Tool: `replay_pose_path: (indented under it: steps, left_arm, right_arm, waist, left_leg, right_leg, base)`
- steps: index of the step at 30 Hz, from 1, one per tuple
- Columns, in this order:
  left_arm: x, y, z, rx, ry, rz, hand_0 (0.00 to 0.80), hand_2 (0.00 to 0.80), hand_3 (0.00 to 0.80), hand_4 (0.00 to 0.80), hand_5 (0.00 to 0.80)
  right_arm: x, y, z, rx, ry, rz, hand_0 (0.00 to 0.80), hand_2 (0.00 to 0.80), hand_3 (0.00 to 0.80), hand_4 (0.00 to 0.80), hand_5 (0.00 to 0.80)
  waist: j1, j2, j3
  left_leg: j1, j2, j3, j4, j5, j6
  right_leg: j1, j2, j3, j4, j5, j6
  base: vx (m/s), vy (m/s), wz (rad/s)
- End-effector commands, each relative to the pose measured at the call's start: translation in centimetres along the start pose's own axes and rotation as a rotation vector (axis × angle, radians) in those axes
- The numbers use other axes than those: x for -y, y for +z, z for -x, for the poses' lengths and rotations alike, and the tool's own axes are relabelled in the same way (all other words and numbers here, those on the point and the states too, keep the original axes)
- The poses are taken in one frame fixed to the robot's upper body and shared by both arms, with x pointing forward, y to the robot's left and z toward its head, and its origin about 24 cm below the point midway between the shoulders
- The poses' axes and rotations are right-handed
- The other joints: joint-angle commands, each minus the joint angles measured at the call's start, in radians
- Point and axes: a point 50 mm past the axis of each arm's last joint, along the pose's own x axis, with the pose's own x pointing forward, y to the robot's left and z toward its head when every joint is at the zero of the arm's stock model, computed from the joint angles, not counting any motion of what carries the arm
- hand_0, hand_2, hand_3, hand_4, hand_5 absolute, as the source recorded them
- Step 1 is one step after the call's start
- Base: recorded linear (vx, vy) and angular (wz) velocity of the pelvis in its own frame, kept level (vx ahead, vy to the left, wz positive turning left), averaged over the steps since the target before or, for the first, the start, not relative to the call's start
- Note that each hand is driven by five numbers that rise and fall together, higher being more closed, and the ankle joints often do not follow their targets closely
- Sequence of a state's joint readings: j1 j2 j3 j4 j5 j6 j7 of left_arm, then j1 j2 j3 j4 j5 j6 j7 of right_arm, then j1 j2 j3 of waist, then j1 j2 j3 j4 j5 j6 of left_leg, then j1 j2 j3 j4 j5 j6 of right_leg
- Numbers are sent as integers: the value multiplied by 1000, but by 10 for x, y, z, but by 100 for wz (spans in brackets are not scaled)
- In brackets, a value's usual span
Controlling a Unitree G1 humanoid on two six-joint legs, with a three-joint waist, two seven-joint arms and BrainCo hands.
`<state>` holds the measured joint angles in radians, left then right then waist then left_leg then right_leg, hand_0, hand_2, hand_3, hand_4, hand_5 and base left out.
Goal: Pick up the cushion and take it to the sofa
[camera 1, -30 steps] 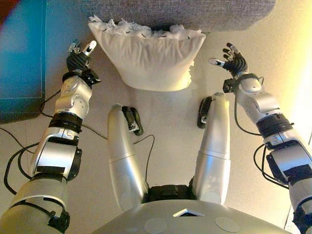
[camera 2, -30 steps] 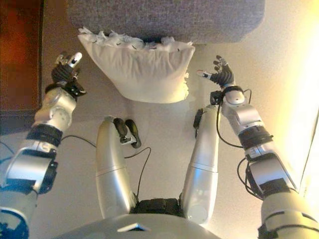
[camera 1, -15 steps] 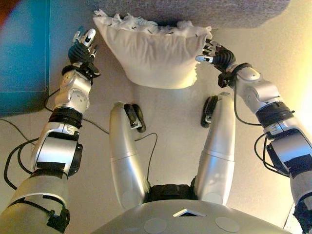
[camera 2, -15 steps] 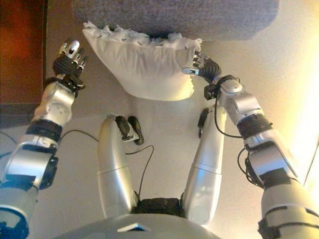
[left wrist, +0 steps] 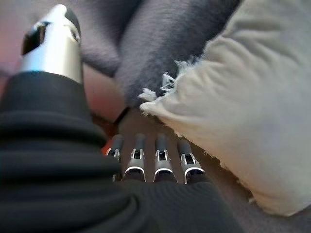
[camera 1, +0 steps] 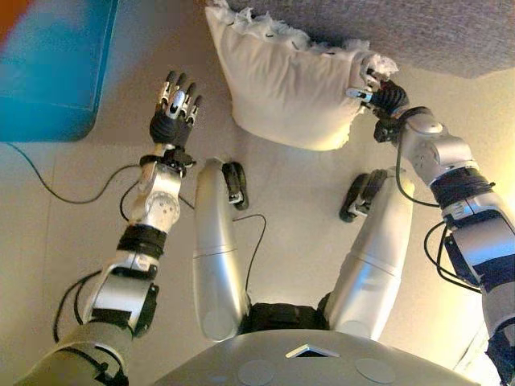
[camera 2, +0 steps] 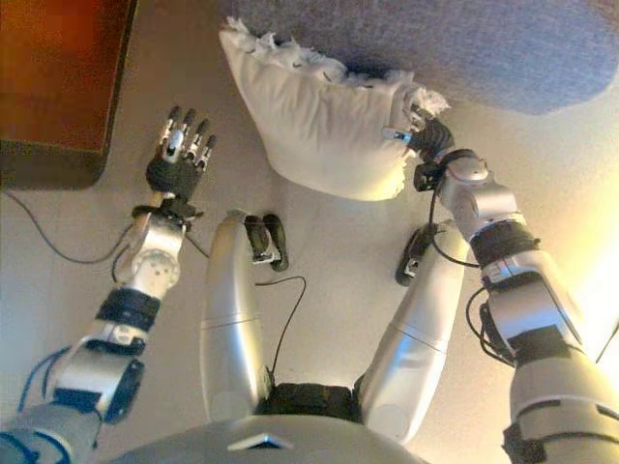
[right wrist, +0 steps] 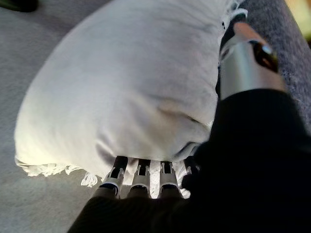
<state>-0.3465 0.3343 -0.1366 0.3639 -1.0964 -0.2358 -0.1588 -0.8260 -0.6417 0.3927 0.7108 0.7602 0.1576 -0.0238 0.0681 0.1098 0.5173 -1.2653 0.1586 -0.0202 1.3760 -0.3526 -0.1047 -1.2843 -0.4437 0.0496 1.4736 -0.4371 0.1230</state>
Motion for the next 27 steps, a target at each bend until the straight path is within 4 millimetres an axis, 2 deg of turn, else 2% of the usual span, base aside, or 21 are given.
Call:
replay_pose_path:
  steps: [1, 10, 21, 27]
  left_arm:
    - [11, 23, 3, 140, -55, 5, 0, 0, 0, 0, 0]
    - [3, 25, 26, 158, -55, 38, 0, 0, 0, 0, 0]
    - [-4, 17, 41, 127, -36, 49, 0, 0, 0, 0, 0]
    - [-6, 17, 40, 131, -26, 46, 0, 0, 0, 0, 0]
  right_arm:
    - [-13, 13, 1, 103, 17, -35, 0, 0, 0, 0, 0]
    - [3, 12, 11, 166, -130, -65, 0, 0, 0, 0, 0]
    - [23, -37, 36, 132, -230, -160, 0, 0, 0, 0, 0]
    - [30, -57, 42, 77, -279, -247, 0, 0, 0, 0, 0]
  waist:
    - [38, 27, 2]
    - [50, 36, 3]
    - [19, 22, 3]
    - [12, 12, 3]
  left_leg:
    - [26, -1, 52, -61, -27, 6]
    - [40, -9, 59, -99, -21, 12]
    - [41, 6, 59, -107, -19, 14]
    - [43, 12, 56, -112, -15, 12]
  right_leg:
    - [55, 10, -9, -82, 43, -73]
    - [67, 16, -29, -108, 43, -76]
    - [71, 26, -29, -132, 65, -63]
    - [76, 19, -30, -150, 85, -51]
  base:
    - [-25, -70, 23]
    - [-12, -8, 9]
    - [0, 0, 0]
    - [0, -3, -1]
